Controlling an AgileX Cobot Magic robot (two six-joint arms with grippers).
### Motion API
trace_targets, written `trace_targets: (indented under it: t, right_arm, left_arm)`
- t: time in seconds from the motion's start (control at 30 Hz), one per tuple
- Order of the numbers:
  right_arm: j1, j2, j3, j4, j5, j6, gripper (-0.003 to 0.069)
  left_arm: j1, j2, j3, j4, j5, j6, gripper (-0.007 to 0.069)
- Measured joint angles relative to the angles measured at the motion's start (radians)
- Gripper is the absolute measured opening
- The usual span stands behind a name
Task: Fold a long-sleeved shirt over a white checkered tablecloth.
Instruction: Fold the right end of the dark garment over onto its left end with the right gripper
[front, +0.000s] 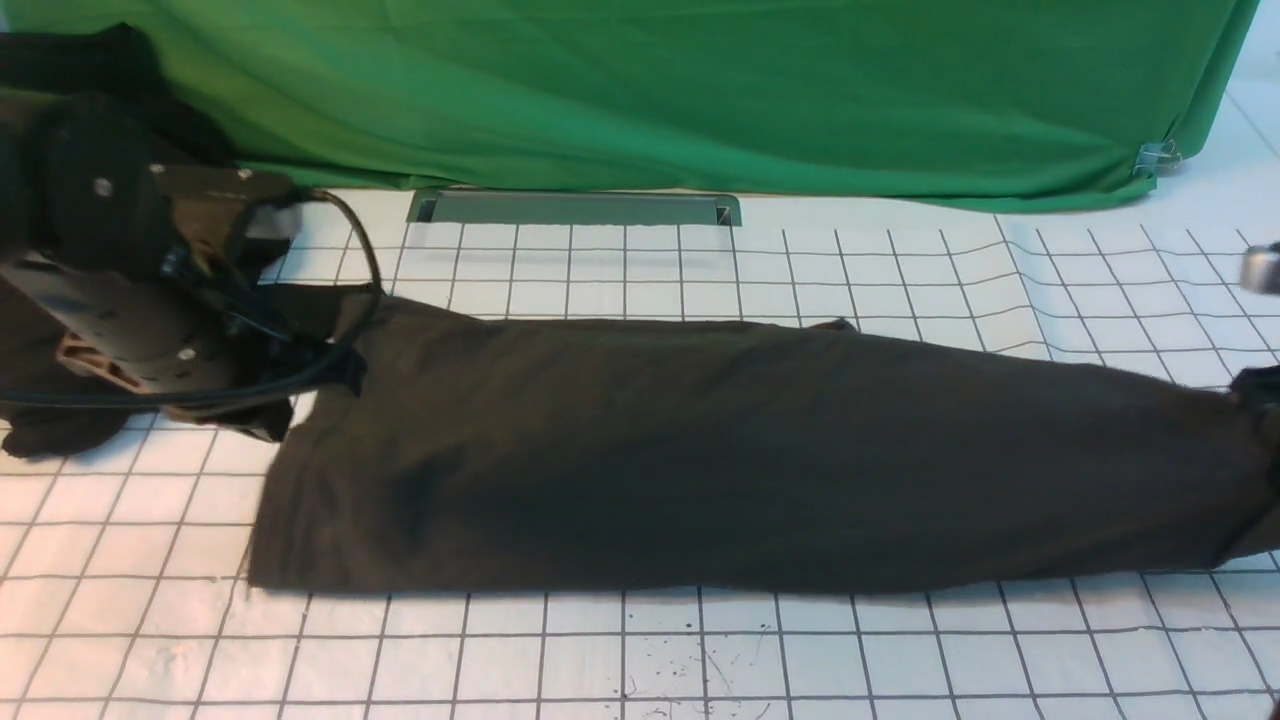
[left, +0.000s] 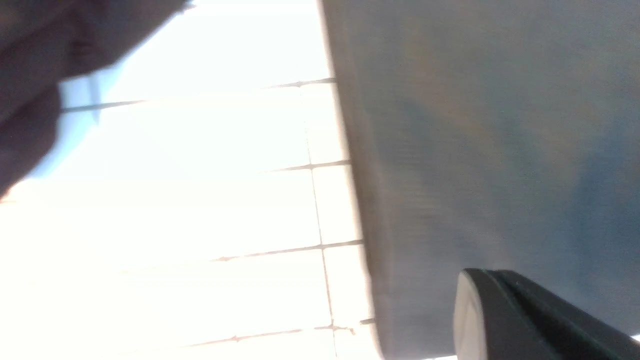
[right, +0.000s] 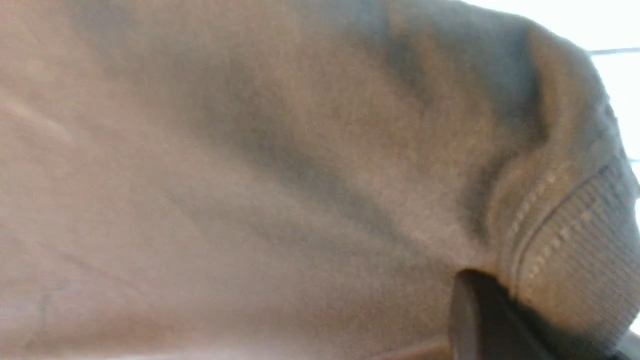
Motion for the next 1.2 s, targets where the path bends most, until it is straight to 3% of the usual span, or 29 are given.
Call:
trace_targets:
  t: [0.2,0.33,0.47,0.5,0.53,0.8,0.97,1.2]
  right_arm:
    - [-0.006,-0.096,0.0,0.04,0.042,-0.002,0.0035]
    - [0.066,-0.171,-0.04,0.124,0.109,-0.002,0.0028]
    - [0.201,-0.215,-0.096,0.196,0.135,-0.002,0.0028]
    - [0.289,-0.223,-0.132,0.22,0.137,0.011,0.0028]
    - [0.289,-0.223,-0.132,0.222,0.137,0.011,0.0027]
    - [0.684,-0.128,-0.341,0.27,0.095,0.078,0.0027]
    - [0.825,0.028,-0.495,0.311,0.074,0.111,0.0027]
    - [0.937,0.263,-0.714,0.347,0.011,0.164,0.0027]
  left_arm:
    - [0.073,-0.041,0.0,-0.017,0.01,0.0,-0.0006]
    - [0.108,-0.045,0.002,-0.052,0.012,0.02,-0.0006]
    - [0.108,-0.047,0.002,-0.064,0.011,0.026,-0.0006]
    - [0.108,-0.047,0.002,-0.07,0.007,0.027,-0.0006]
    - [0.108,-0.047,0.002,-0.072,0.007,0.027,-0.0006]
    - [0.134,-0.048,0.002,-0.095,0.005,0.021,-0.0006]
    - [0.244,-0.048,0.002,-0.19,0.013,0.056,-0.0006]
    - [0.372,-0.048,0.002,-0.342,0.048,0.178,-0.0005]
